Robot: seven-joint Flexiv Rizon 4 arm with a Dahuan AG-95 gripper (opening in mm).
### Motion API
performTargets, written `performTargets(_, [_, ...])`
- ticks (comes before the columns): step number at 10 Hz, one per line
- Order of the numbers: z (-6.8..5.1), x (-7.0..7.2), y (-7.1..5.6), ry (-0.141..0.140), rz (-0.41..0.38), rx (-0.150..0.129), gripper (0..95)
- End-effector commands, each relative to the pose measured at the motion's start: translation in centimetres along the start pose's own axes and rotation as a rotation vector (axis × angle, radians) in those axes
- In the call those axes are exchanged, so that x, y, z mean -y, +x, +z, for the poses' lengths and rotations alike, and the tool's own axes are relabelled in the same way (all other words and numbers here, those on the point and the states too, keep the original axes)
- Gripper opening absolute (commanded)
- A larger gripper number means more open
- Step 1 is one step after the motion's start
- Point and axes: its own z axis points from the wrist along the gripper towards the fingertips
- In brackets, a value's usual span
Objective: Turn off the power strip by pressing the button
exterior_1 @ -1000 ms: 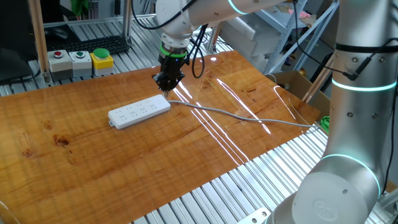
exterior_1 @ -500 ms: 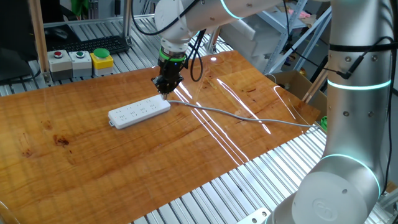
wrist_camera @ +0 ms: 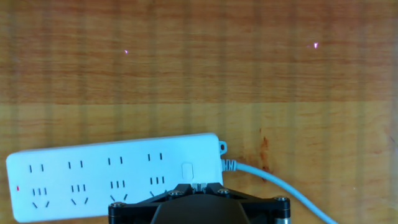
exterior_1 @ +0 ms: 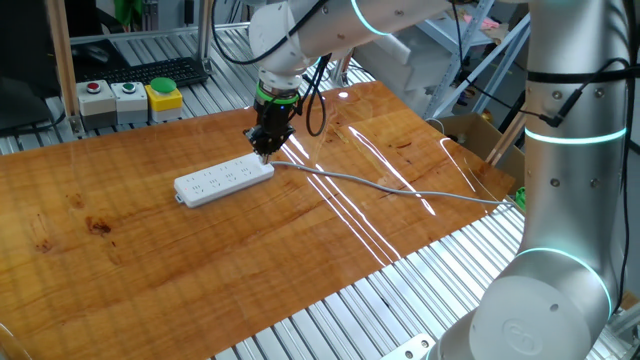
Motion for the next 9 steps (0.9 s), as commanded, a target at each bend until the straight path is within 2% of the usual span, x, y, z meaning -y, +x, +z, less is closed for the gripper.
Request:
performTargets(1, [0.13, 0.07, -0.04, 0.000, -0.001, 0.000, 0.0])
performTargets(5, [0.13, 0.09, -0.05, 0.002, 0.004, -0.004, 0.0])
performTargets(7, [0.16, 0.14, -0.02, 0.001, -0.002, -0.017, 0.0])
performTargets(9, [0.19, 0.14, 0.01, -0.001, -0.001, -0.009, 0.0])
